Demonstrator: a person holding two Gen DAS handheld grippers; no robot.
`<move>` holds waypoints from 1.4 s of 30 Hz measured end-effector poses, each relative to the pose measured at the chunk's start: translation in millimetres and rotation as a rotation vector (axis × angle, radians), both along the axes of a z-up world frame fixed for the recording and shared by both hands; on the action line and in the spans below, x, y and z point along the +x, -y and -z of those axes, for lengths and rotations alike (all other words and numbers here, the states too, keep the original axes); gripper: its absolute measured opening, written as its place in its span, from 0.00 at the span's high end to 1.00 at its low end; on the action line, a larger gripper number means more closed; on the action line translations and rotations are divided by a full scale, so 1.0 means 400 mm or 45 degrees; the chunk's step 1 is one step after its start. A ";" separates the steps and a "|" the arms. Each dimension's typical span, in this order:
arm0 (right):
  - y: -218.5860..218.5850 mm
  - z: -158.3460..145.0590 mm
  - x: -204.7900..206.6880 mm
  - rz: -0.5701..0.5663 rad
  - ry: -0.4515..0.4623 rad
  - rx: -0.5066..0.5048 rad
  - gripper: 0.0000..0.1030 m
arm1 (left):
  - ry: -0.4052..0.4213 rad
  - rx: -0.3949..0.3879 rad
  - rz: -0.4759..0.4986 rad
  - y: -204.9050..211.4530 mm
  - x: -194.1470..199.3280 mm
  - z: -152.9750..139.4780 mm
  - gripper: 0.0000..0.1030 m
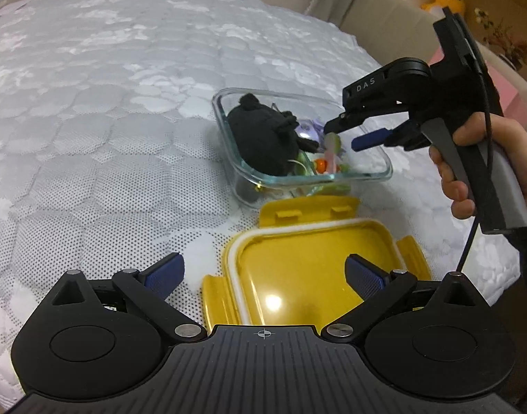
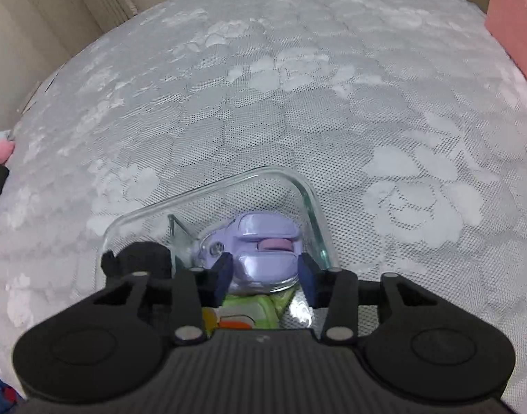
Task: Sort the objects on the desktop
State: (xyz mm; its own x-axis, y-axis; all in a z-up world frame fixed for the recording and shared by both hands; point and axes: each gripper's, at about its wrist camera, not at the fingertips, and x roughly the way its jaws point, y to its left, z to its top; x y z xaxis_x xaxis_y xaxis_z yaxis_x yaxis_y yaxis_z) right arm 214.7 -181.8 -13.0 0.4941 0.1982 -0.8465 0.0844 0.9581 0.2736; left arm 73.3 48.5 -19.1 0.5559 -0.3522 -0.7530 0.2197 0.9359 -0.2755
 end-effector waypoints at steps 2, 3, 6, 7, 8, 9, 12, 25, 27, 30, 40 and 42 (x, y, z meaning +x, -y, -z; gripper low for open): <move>0.000 -0.017 -0.029 -0.048 0.113 -0.053 0.56 | -0.006 0.010 -0.013 0.008 0.004 -0.005 0.01; 0.000 -0.021 -0.045 -0.067 0.165 -0.082 0.56 | -0.007 0.014 -0.017 0.013 0.008 -0.008 0.01; -0.013 -0.016 -0.088 -0.177 0.247 -0.188 0.56 | -0.010 0.033 -0.033 0.032 0.023 -0.015 0.01; -0.020 -0.014 -0.102 -0.204 0.282 -0.226 0.56 | -0.015 0.043 -0.043 0.038 0.029 -0.016 0.01; -0.027 -0.012 -0.116 -0.231 0.317 -0.265 0.56 | -0.022 0.052 -0.055 0.044 0.036 -0.015 0.01; -0.033 -0.011 -0.129 -0.257 0.351 -0.301 0.56 | -0.035 0.061 -0.072 0.049 0.043 -0.012 0.01; -0.033 -0.026 -0.159 -0.315 0.433 -0.308 0.56 | -0.091 0.062 -0.115 0.057 0.060 0.002 0.01; 0.019 -0.060 -0.105 -0.464 0.273 -0.027 0.72 | -0.141 0.124 -0.091 0.097 0.056 0.000 0.01; 0.012 -0.043 -0.085 -0.482 0.223 -0.047 0.71 | -0.150 0.115 -0.085 0.100 0.058 0.006 0.01; 0.005 -0.017 -0.060 -0.488 0.197 -0.015 0.71 | -0.167 0.095 -0.075 0.100 0.057 0.015 0.01; 0.008 -0.025 -0.072 -0.526 0.184 0.123 0.71 | -0.193 0.060 -0.103 0.073 0.062 0.029 0.01; -0.009 -0.016 -0.077 -0.550 0.176 0.065 0.70 | -0.194 0.051 -0.103 0.075 0.064 0.030 0.01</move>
